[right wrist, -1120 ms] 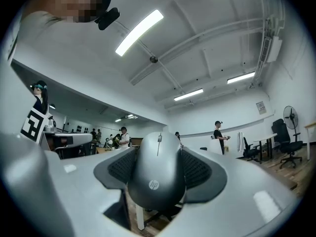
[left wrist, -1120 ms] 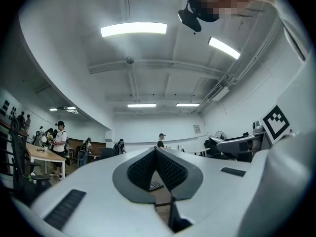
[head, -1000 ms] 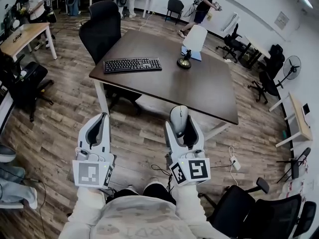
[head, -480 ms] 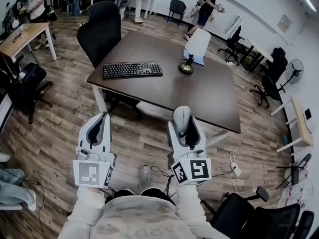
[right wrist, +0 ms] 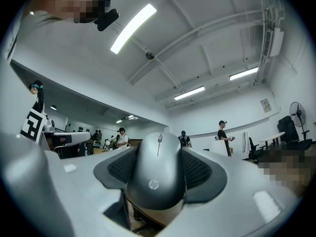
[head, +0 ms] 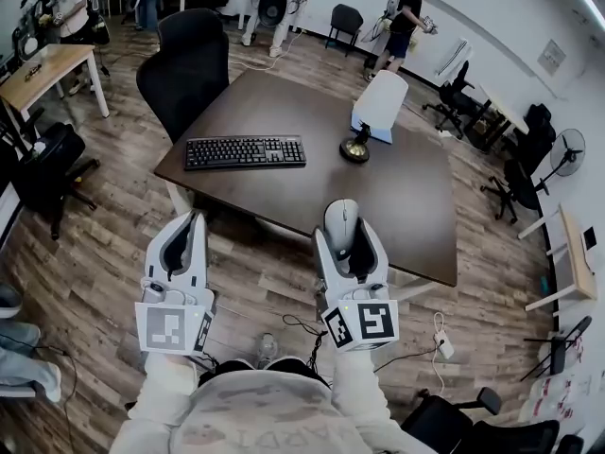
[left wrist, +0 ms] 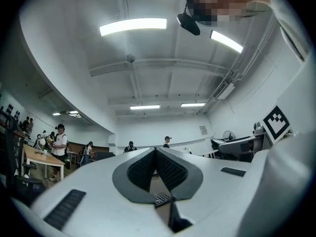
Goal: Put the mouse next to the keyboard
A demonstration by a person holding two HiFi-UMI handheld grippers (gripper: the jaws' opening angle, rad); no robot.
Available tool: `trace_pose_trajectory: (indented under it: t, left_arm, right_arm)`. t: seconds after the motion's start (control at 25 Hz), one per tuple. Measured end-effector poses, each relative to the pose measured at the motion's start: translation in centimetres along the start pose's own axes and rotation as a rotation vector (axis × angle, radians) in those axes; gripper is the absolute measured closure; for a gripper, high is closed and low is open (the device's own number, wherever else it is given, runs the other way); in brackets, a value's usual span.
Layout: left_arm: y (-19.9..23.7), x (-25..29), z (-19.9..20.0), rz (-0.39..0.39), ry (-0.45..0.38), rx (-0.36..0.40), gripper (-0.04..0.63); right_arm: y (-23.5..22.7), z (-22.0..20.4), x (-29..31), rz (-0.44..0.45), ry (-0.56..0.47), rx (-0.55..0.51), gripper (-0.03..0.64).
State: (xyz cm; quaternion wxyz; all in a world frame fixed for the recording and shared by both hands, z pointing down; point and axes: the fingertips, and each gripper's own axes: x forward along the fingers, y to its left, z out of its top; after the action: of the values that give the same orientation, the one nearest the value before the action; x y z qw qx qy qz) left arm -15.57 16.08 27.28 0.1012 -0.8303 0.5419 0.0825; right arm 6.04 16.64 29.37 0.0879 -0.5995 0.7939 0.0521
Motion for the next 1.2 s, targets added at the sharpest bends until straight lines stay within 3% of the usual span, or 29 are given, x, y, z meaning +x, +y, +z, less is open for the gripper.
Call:
trace_pose_trajectory:
  t: [0.6, 1.2]
  left_arm:
    - [-4.1, 10.2, -2.1, 0.041, -0.004, 0.02, 0.589]
    - [-0.7, 16.1, -5.2, 0.06, 0.036, 0.03, 0.589]
  right_arm:
    - [-9.7, -1.8, 6.9, 0.063, 0.0, 0.001, 0.313]
    - [-12.1, -4.6, 13.6, 0.045, 0.021, 0.046, 0.313]
